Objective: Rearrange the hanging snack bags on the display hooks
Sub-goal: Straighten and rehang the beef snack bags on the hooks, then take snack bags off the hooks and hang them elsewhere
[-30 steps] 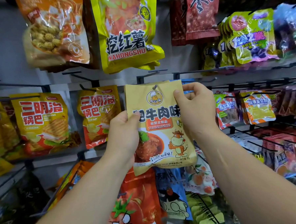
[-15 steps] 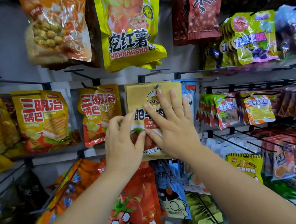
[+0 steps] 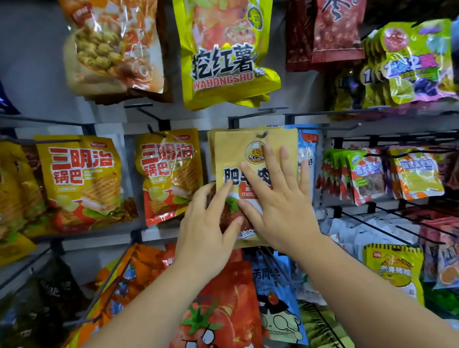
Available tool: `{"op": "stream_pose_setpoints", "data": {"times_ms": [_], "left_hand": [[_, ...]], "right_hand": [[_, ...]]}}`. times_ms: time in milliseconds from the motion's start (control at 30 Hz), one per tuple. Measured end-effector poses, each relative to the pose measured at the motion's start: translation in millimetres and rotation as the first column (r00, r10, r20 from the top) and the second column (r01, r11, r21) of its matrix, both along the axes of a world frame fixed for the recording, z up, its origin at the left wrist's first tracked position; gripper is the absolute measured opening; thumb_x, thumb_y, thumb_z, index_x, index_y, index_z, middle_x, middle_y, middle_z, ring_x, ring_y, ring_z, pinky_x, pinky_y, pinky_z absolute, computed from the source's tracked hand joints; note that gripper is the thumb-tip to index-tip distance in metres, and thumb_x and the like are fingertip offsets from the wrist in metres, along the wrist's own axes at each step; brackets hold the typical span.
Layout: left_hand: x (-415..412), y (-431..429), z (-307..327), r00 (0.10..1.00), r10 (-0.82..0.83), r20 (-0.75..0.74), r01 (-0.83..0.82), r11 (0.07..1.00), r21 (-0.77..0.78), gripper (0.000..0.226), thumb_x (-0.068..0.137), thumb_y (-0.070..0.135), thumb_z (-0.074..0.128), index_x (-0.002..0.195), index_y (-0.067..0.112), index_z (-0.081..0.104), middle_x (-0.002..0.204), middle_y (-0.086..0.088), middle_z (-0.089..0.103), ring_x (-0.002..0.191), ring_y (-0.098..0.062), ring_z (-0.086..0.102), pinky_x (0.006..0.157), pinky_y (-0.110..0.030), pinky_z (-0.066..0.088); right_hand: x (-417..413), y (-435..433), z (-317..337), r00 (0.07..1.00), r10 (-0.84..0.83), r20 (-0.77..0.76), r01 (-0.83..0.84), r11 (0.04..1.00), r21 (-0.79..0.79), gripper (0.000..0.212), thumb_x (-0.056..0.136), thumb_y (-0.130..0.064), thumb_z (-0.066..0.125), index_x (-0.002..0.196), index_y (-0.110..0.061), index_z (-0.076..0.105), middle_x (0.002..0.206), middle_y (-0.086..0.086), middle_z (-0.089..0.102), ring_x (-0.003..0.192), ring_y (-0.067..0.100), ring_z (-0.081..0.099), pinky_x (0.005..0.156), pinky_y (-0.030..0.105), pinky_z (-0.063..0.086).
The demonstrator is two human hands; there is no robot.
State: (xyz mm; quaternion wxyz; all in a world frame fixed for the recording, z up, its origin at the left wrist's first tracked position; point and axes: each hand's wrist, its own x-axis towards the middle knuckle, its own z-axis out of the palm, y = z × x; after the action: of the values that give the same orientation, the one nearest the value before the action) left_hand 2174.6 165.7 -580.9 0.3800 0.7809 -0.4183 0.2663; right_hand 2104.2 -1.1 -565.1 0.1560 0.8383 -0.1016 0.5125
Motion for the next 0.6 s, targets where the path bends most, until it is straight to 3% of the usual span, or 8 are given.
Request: {"op": "stream_pose_setpoints", "data": {"times_ms": [167, 300, 367, 433, 533, 600], "left_hand": [[13.1, 41.0, -4.4, 1.000, -0.016, 0.022, 0.017, 0.999, -0.039, 0.061, 0.099, 0.051, 0.053, 0.157, 0.043, 0.033, 0.160, 0.010, 0.031, 0.151, -0.011, 0.027, 0.117, -0.031, 0.029], [44.7, 86.9, -4.9, 0.996, 0.083, 0.014, -0.080, 0.986, -0.147, 0.062, 0.096, 0.056, 0.047, 0.150, 0.026, 0.047, 0.150, 0.001, 0.044, 0.142, -0.016, 0.040, 0.115, -0.034, 0.034], [66.9, 108.8, -2.2, 0.979, 0.197, -0.044, -0.201, 0.952, -0.229, 0.060, 0.096, 0.052, 0.053, 0.146, 0.018, 0.051, 0.143, -0.006, 0.050, 0.135, -0.022, 0.045, 0.112, -0.037, 0.037], [88.0, 126.5, 4.8, 0.941, 0.308, -0.137, -0.335, 0.897, -0.289, 0.058, 0.098, 0.043, 0.060, 0.146, 0.013, 0.050, 0.140, -0.012, 0.052, 0.132, -0.031, 0.047, 0.112, -0.047, 0.040], [115.1, 145.3, 17.4, 0.875, 0.409, -0.260, -0.476, 0.824, -0.305, 0.064, 0.097, 0.037, 0.066, 0.151, 0.011, 0.044, 0.146, -0.016, 0.047, 0.135, -0.037, 0.045, 0.114, -0.051, 0.038], [133.2, 154.3, 25.1, 0.851, 0.431, -0.300, -0.513, 0.802, -0.304, 0.070, 0.097, 0.039, 0.067, 0.154, 0.010, 0.039, 0.151, -0.016, 0.043, 0.139, -0.038, 0.043, 0.117, -0.051, 0.035]], "right_hand": [[2.2, 46.6, 2.9, 0.991, 0.115, 0.069, -0.108, 0.989, -0.104, 0.062, 0.100, -0.060, 0.049, 0.154, -0.030, 0.049, 0.170, 0.014, 0.024, 0.159, 0.037, 0.015, 0.125, 0.066, 0.009], [28.3, 93.2, 3.2, 0.908, 0.416, 0.050, -0.412, 0.908, -0.071, 0.055, 0.101, -0.051, 0.052, 0.147, -0.021, 0.059, 0.166, 0.014, 0.035, 0.158, 0.035, 0.022, 0.126, 0.060, 0.019], [49.1, 115.6, 2.8, 0.844, 0.536, 0.018, -0.536, 0.842, 0.059, 0.055, 0.102, -0.048, 0.050, 0.147, -0.017, 0.057, 0.167, 0.012, 0.034, 0.158, 0.032, 0.022, 0.126, 0.054, 0.025], [71.8, 133.0, 6.3, 0.816, 0.577, -0.010, -0.555, 0.789, 0.264, 0.059, 0.102, -0.048, 0.050, 0.154, -0.020, 0.047, 0.170, 0.009, 0.026, 0.160, 0.029, 0.016, 0.128, 0.048, 0.023], [111.1, 142.6, 18.5, 0.834, 0.548, -0.064, -0.405, 0.686, 0.605, 0.074, 0.101, -0.051, 0.056, 0.163, -0.026, 0.025, 0.174, 0.009, 0.008, 0.161, 0.026, 0.006, 0.130, 0.043, 0.015], [137.9, 139.3, 26.9, 0.856, 0.516, -0.027, -0.321, 0.572, 0.755, 0.084, 0.098, -0.051, 0.061, 0.165, -0.024, 0.018, 0.174, 0.013, 0.006, 0.160, 0.030, 0.005, 0.128, 0.041, 0.013]]}}
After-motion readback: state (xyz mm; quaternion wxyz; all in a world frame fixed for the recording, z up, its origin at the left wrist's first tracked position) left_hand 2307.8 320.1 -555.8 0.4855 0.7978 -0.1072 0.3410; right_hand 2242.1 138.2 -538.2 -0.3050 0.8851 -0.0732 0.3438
